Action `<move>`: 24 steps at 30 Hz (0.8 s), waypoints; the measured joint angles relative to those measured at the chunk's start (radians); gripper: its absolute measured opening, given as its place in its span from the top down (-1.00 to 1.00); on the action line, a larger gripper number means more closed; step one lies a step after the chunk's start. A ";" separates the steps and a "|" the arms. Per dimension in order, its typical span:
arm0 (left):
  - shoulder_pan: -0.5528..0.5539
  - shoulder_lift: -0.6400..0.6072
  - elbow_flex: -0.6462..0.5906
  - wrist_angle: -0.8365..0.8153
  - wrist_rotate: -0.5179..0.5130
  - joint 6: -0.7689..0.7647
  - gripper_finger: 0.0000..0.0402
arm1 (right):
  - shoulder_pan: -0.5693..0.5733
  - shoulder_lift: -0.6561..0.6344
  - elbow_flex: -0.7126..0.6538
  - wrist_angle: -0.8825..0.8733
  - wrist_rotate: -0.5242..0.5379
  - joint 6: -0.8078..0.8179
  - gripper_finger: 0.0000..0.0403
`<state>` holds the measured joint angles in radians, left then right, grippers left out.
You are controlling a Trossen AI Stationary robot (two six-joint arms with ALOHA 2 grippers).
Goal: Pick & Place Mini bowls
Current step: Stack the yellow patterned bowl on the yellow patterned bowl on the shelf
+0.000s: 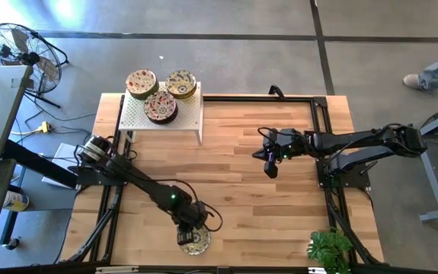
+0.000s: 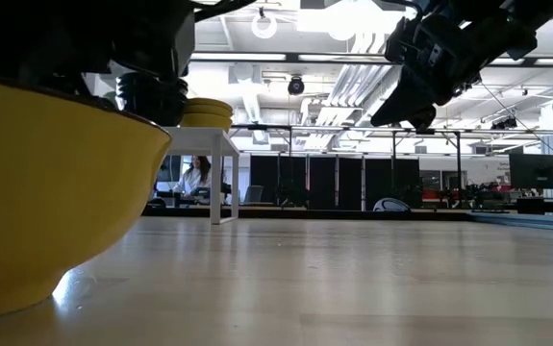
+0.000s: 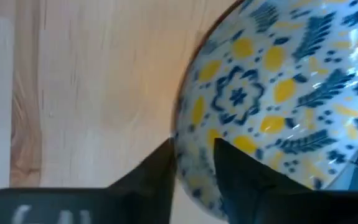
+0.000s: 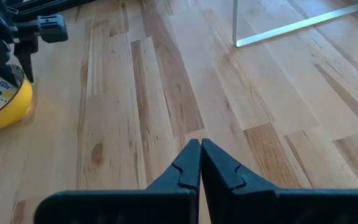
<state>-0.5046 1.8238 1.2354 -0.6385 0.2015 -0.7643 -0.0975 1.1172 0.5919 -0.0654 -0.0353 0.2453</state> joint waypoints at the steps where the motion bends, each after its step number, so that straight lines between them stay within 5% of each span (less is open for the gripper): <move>1: 0.000 0.001 0.000 -0.004 -0.005 -0.001 0.54 | 0.000 0.000 0.000 -0.001 -0.001 0.000 0.99; 6: 0.022 -0.015 0.001 -0.059 -0.009 -0.014 0.94 | 0.000 0.000 0.000 -0.006 -0.001 0.000 1.00; 13: 0.122 -0.113 -0.013 -0.225 -0.130 -0.023 0.96 | 0.000 0.000 0.000 -0.006 -0.002 -0.002 1.00; 24: 0.281 -0.342 -0.274 -0.095 -0.122 -0.209 0.97 | 0.000 0.000 0.000 -0.012 -0.002 0.008 0.99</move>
<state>-0.2238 1.4816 0.9615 -0.7337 0.0794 -0.9732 -0.0971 1.1171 0.5919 -0.0774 -0.0368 0.2531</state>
